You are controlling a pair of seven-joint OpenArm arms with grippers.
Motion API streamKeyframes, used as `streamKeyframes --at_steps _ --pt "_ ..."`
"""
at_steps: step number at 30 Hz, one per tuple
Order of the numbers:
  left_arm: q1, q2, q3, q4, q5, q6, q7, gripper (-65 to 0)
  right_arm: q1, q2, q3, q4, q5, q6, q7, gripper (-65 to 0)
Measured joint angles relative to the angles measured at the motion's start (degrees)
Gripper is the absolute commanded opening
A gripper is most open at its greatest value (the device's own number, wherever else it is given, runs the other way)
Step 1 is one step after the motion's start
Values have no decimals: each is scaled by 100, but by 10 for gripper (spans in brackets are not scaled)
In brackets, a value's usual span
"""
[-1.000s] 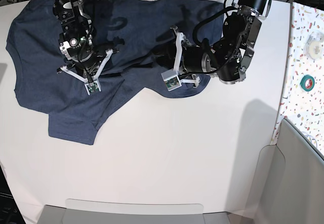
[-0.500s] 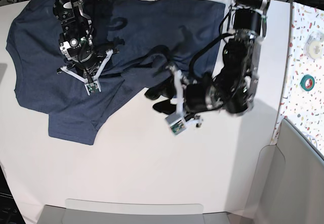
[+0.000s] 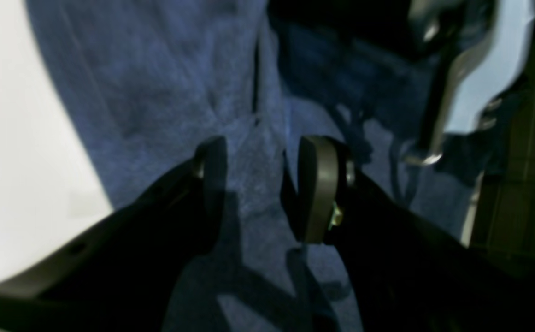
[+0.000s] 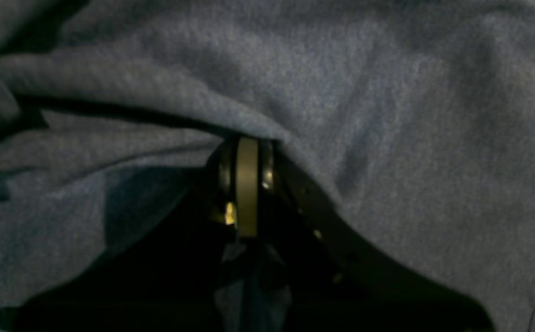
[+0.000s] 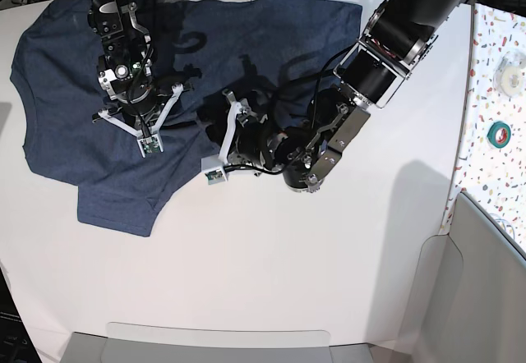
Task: Layout the t-shirt on the table in an organized manner, then fold the t-shirt properly
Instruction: 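Move the left gripper onto the shirt middle and grasp the fabric, then pull the fabric with the left gripper to unfold the side flat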
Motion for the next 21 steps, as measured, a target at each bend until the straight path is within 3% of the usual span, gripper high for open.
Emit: streamKeyframes --at_steps 7,9,12,13,21 --pt "-35 -2 63 -4 -4 0 -39 -425 0 0 0 -2 2 0 0 -650" --pt "-31 0 61 -4 -4 0 -39 -488 0 0 0 -2 2 0 0 -650" --pt "-33 0 50 -4 -7 7 -44 -633 0 2 0 -2 2 0 0 -650" --pt "-31 0 44 -4 -4 11 -42 -650 0 2 0 -2 2 0 0 -650" --pt "11 11 -210 7 -9 11 -28 -650 -4 2 0 -2 2 0 7 -650"
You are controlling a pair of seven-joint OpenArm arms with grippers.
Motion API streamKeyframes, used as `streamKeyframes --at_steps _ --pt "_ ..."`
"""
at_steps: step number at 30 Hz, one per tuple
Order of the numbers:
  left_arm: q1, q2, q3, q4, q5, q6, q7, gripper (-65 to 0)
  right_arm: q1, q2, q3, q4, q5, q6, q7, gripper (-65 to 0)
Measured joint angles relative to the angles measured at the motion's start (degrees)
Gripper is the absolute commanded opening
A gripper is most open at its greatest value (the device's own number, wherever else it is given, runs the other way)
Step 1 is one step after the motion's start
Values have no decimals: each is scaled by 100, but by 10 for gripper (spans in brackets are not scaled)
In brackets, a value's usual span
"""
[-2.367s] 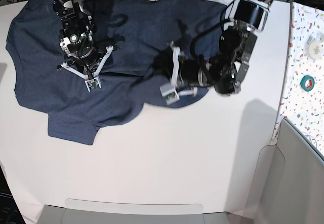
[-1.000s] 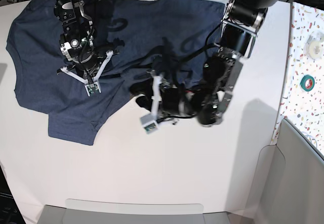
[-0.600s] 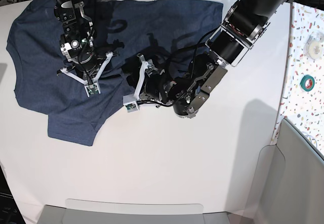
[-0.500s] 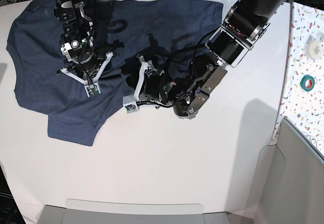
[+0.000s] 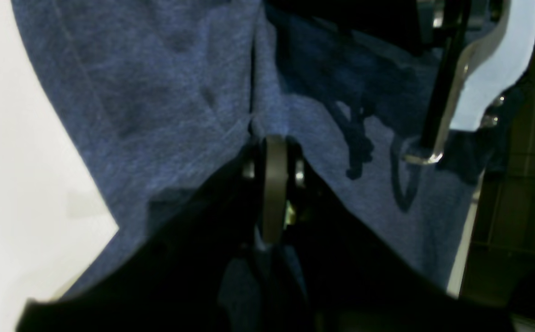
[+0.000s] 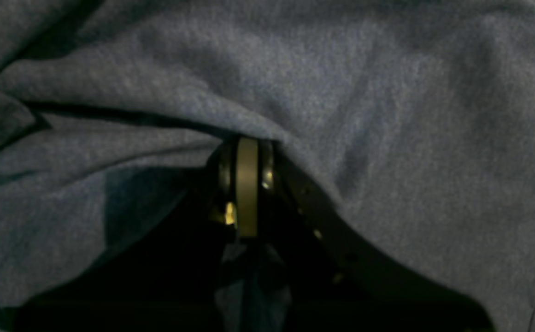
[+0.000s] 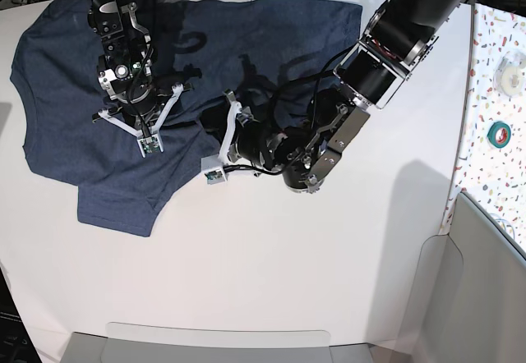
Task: Layout the t-shirt on the table in an organized manner, then fold the t-shirt properly
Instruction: 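Pull the fabric with the left gripper to unfold the side flat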
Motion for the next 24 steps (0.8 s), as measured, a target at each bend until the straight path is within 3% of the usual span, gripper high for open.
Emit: streamKeyframes --at_steps 13,18,20,24 --pt "-17 20 -3508 -15 26 33 -37 -650 -11 -4 0 0 -17 -2 28 -650" --pt "-15 -94 -4201 -17 22 1224 -726 -650 -11 -2 0 0 -17 -2 26 -650" --pt "28 -190 -4374 -37 28 1703 -1351 -650 -11 -4 0 0 -17 -2 31 -650" --pt "210 -361 -4395 -297 17 2022 -1991 -650 -9 -2 0 0 -17 -2 28 -650"
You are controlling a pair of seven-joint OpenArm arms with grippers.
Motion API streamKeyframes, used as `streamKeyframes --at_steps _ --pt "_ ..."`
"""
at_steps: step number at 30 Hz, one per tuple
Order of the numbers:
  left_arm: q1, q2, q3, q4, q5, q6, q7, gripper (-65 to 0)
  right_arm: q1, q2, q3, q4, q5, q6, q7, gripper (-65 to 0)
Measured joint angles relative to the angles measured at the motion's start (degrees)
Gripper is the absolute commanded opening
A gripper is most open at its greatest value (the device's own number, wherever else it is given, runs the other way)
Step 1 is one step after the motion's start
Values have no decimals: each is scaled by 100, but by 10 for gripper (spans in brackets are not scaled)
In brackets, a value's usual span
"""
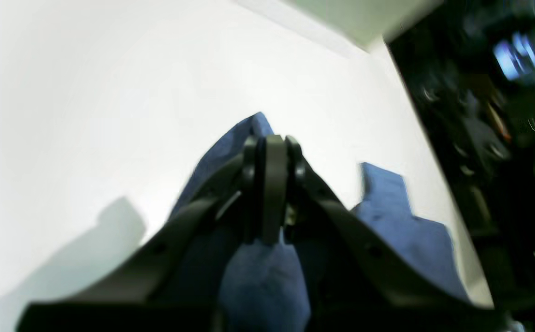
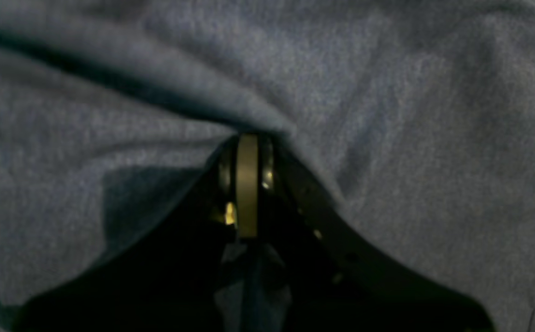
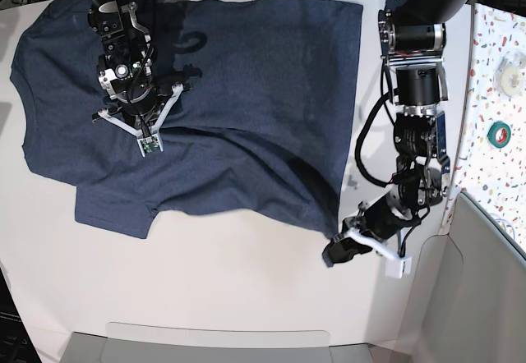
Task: Layout the t-shirt on the table in an organized manner, then fold the t-shirt properly
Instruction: 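Pull the fabric with the left gripper to unfold the side flat, then grasp the shirt corners with both grippers and pull them apart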
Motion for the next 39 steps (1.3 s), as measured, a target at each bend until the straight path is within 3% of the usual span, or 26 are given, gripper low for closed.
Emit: streamKeyframes --at_steps 10,16,18,22,24,29,33,39 --pt "35 -4 13 -1126 -9 363 -824 -650 -4 -98 33 0 -57 -46 -9 -650" --pt "20 -195 -17 -1305 -15 457 -1456 -646 11 -190 35 0 -155 -66 -72 -650" --pt "15 -186 -17 -1305 -24 459 -1665 -600 13 -219 44 0 -170 -83 -74 -650" --pt "-46 -168 0 -1287 -92 433 -1749 -385 131 -221 52 0 -120 -59 -291 -650" --pt "-46 -170 -2 -1276 -103 435 -1746 -327 197 -225 52 0 -101 -55 -363 -650" --pt "11 -214 0 -1231 -96 466 -1731 -356 295 -225 52 328 142 48 -933 -650" --pt "304 -535 -7 -468 -114 439 -1276 -378 341 -262 35 1019 319 116 -1165 -650" --pt "1115 -809 -22 835 -76 457 -710 -434 772 -800 1172 1773 911 157 -1032 -650"
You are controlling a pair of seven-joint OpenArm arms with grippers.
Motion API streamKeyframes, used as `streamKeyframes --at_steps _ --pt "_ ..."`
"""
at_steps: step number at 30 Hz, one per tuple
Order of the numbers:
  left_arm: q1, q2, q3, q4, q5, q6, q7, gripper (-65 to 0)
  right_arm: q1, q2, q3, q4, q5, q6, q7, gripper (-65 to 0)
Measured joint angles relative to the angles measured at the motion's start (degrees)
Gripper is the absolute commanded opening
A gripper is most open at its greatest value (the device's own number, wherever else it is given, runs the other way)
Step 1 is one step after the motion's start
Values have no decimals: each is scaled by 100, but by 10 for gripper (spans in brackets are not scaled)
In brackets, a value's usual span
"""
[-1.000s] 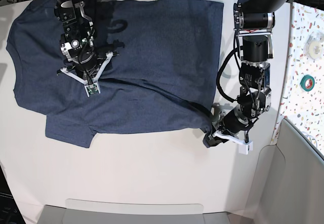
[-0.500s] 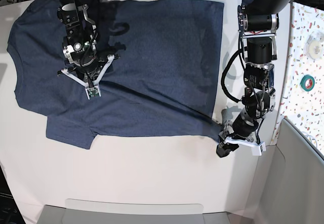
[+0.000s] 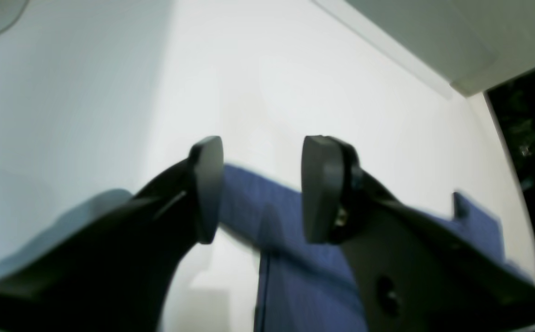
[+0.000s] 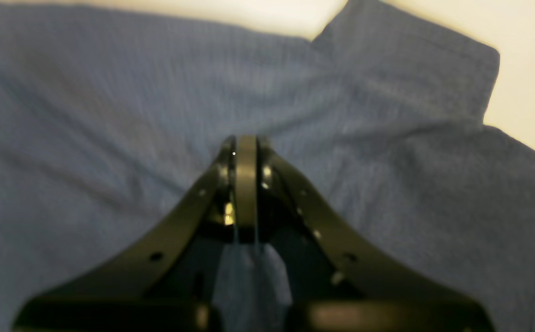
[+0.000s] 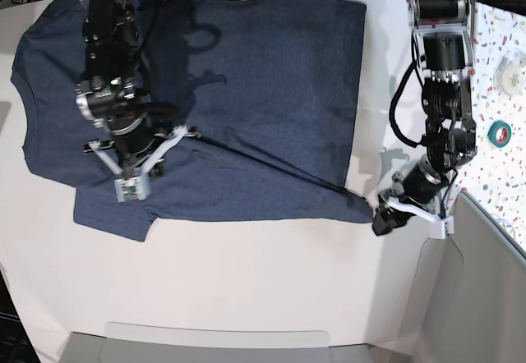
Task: Layout the t-shirt on the table in an organized manner, then fold the t-shirt properly
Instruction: 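Grasp the shirt corners with both grippers and pull them apart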
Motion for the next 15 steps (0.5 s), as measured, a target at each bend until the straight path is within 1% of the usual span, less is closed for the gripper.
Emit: streamKeyframes --at_steps 1,2,4,6,9,13,15 --pt "146 -15 2 181 -33 -26 107 -451 46 -28 190 -83 13 -2 -50 -650" --pt "313 -63 20 417 -9 -24 260 -484 96 -44 391 -251 133 -2 -72 -650" --pt "660 -192 33 796 -66 -72 568 -569 293 7 614 -828 35 -42 -96 -650" --pt "940 -267 13 1088 -22 -37 804 -650 549 74 741 -1521 46 -42 -83 -650" --pt "1451 -446 -223 1637 35 -37 1513 -642 654 308 844 -2140 186 11 -39 -650" --pt "2041 -476 -634 2409 22 -63 2072 -650 728 756 984 -2776 90 -20 227 -650" --pt "2310 -463 -728 2658 9 -98 2173 -650 918 868 997 -3429 24 -37 299 -650"
